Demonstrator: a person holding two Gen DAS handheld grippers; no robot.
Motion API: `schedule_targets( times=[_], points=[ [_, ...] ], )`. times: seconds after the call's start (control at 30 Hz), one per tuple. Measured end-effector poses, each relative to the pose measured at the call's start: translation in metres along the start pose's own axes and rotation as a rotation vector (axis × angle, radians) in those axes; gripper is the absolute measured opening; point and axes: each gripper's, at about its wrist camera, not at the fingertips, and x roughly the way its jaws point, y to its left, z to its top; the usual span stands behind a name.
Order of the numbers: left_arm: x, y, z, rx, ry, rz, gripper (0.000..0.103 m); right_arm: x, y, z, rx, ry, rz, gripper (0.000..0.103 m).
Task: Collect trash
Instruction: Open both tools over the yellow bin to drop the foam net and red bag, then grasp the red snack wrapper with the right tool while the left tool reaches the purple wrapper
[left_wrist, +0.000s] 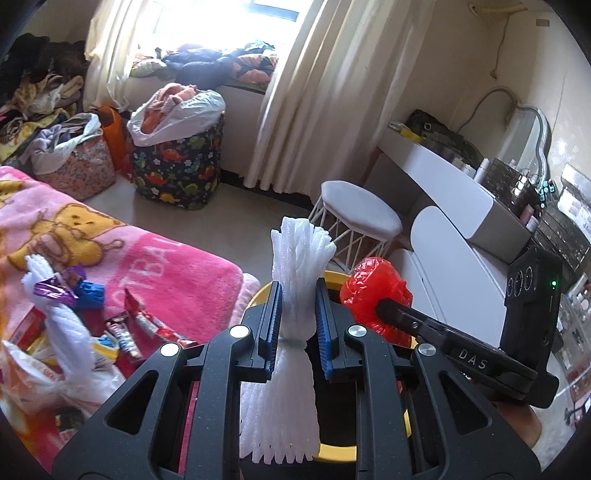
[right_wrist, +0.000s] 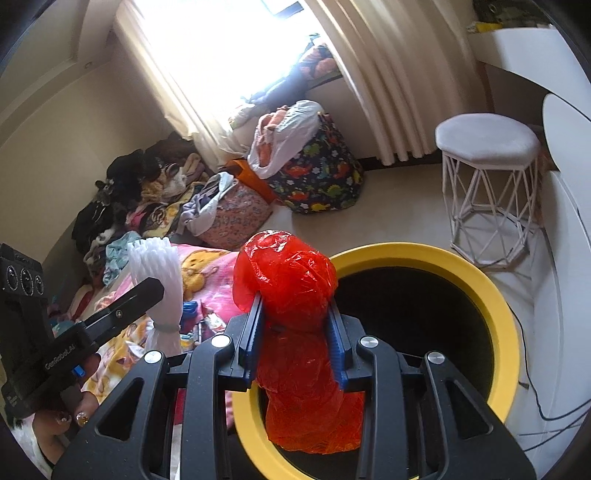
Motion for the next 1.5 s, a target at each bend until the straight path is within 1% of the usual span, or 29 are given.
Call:
schedule_targets(
  times=[0.17,0.27,0.37,0.4,0.43,0.47,0.5,0.53,0.57,0.6,0.67,0.73,0.83,1.0,1.5],
  points=[
    [0.011,-0.005,-0.004,0.008,0.018,-0.015,0.013,0.0,-0.012,-0.002,0.036,0.004,-0.025,0.031],
    [0.017,-0.006,-0.006,0.009,0.027,-0.021,0.013,0.0,-0.014,-0.003,0.05,0.007,-0.039,0.035],
    [0.024,-0.006,-0.009,0.009,0.038,-0.023,0.014,0.0,-0.018,-0.007,0.057,0.007,-0.073,0.047],
    [0.026,-0.005,-0.01,0.006,0.043,-0.025,0.017,0.0,-0.019,-0.006,0.054,0.007,-0.087,0.054],
    [0.026,-0.004,-0.011,0.005,0.048,-0.027,0.024,0.001,-0.019,-0.006,0.051,0.006,-0.097,0.057],
    [0.027,-0.004,-0.012,0.007,0.049,-0.024,0.028,0.0,-0.02,-0.007,0.048,0.005,-0.109,0.059],
    [0.026,-0.003,-0.013,0.013,0.047,-0.017,0.039,0.001,-0.019,-0.007,0.046,0.004,-0.115,0.062],
    [0.025,-0.004,-0.014,0.02,0.043,-0.009,0.052,0.0,-0.018,-0.007,0.044,0.003,-0.118,0.063],
    [0.023,-0.003,-0.015,0.022,0.036,-0.003,0.057,0.001,-0.017,-0.008,0.041,0.002,-0.12,0.063],
    [0.02,-0.002,-0.015,0.024,0.028,0.003,0.066,0.001,-0.015,-0.008,0.035,0.001,-0.118,0.063],
    [0.014,-0.001,-0.015,0.033,0.004,0.018,0.075,0.0,-0.01,-0.007,0.022,-0.006,-0.109,0.065],
    [0.007,0.001,-0.013,0.042,-0.019,0.035,0.081,0.0,-0.005,-0.006,0.004,-0.01,-0.097,0.068],
    [-0.005,0.005,-0.009,0.049,-0.056,0.062,0.085,0.002,0.007,-0.005,-0.034,-0.016,-0.08,0.072],
    [-0.022,0.018,-0.005,0.035,-0.099,0.094,0.088,0.005,0.033,-0.003,-0.096,-0.017,-0.046,0.074],
    [-0.058,0.061,0.0,-0.053,-0.177,0.172,0.088,0.026,0.095,-0.005,-0.248,0.029,0.04,0.075]
  ],
)
